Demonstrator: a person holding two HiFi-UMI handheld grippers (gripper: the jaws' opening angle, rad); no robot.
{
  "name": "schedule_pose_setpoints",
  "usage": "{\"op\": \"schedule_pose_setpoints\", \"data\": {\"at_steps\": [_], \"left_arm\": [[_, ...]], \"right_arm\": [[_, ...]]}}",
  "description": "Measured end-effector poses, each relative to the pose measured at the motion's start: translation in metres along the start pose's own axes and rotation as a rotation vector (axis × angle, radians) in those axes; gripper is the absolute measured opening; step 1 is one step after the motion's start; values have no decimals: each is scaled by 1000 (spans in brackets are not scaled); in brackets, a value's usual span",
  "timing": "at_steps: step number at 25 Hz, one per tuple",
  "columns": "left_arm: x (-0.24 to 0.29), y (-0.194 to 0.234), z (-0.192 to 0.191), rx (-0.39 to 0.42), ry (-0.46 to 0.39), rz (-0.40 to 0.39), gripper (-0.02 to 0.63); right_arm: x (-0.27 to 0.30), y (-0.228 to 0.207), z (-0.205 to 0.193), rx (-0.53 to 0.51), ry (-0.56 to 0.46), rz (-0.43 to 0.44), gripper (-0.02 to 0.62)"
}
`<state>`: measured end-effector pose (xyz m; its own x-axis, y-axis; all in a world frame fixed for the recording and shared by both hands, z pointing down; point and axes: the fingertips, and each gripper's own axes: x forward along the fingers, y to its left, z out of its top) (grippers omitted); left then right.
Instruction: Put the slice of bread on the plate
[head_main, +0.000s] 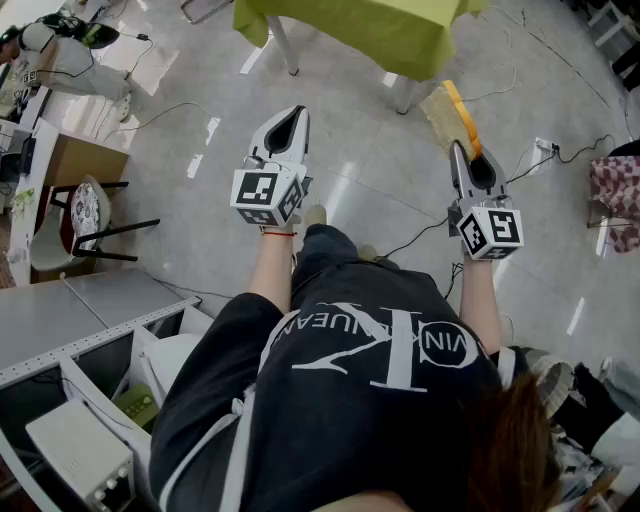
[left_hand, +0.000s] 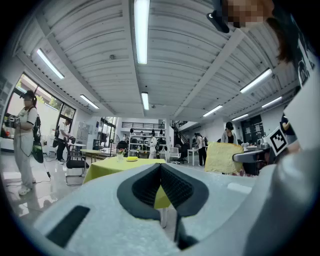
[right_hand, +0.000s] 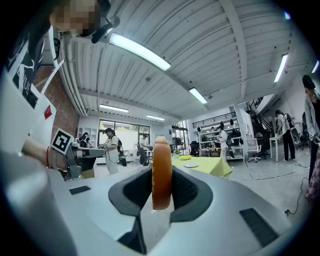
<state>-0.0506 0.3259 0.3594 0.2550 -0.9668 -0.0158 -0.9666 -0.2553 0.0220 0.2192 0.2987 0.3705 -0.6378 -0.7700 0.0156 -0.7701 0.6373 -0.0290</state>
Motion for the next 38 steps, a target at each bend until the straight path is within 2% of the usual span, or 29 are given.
{"op": "schedule_pose_setpoints", "data": {"at_steps": [12, 17, 23, 29, 38], "left_arm": [[-7, -8, -8, -2, 21, -2, 11], [-5, -3, -11, 6, 53, 1, 11], [-3, -1, -23, 6, 81, -17, 11], [39, 4, -38, -17, 122, -24, 11], [123, 39, -24, -33, 72, -65, 11]], "right_arm": [[-13, -4, -13, 17, 9, -19, 89], [-12, -17, -16, 91, -15, -51, 91], [-4, -23, -25, 110, -24, -67, 92], [27, -55, -30, 126, -4, -70, 92], [96, -80, -12, 109, -7, -79, 92]]}}
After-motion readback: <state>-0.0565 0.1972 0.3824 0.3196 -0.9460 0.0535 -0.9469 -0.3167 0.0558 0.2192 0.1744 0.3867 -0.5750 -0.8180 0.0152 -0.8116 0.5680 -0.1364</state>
